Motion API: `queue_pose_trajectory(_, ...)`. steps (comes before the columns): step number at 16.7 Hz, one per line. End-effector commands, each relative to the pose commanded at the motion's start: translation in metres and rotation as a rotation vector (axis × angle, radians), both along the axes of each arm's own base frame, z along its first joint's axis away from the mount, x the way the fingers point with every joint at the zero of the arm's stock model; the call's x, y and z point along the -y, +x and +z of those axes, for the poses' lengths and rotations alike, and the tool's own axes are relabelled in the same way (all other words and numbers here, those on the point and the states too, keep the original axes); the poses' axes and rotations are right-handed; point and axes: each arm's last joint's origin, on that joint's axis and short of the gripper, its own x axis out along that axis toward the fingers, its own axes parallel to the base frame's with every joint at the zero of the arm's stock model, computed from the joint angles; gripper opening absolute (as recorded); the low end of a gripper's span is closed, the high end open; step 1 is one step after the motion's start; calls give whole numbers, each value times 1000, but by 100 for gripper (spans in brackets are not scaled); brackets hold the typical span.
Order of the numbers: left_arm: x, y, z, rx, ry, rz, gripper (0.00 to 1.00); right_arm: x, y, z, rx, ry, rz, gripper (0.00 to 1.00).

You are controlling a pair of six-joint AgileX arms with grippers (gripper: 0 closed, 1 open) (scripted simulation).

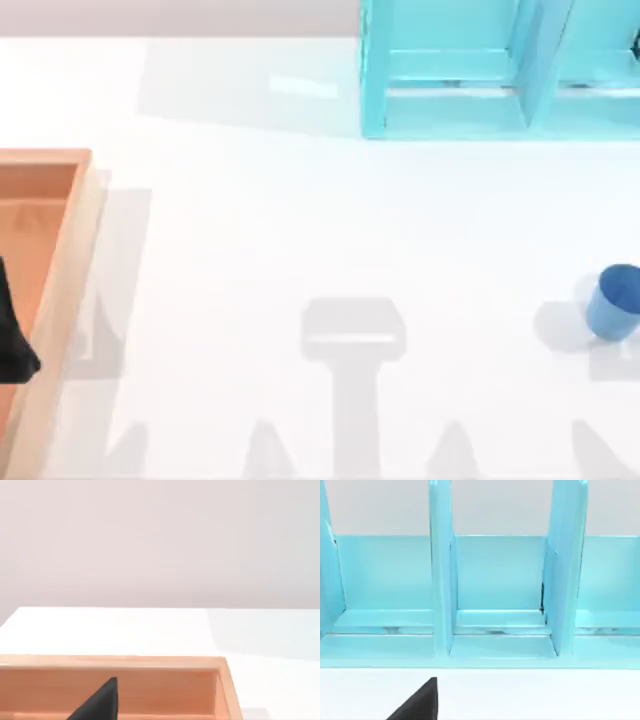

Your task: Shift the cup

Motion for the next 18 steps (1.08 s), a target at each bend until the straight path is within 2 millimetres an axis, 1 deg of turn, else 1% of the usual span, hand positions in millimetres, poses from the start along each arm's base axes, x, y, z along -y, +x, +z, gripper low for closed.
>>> queue_pose_trajectory(3,0,0,0,0,0,0,100,0,0,1,-11,-1,1,100)
queue_pose_trajectory(5,0,0,0,0,0,0,100,-1,1,9,-66,-2,5,100)
queue_pose_trajectory(8,0,0,0,0,0,0,100,-1,6,31,-218,0,8,100)
queue_pose_trajectory(10,0,0,0,0,0,0,100,-2,15,50,-358,5,10,100)
queue_pose_trajectory(13,0,0,0,0,0,0,100,-5,43,80,-597,17,13,100)
queue_pose_trajectory(16,0,0,0,0,0,0,100,-9,85,100,-849,27,15,100)
queue_pose_trajectory(18,0,0,0,0,0,0,100,-12,118,105,-1014,30,15,100)
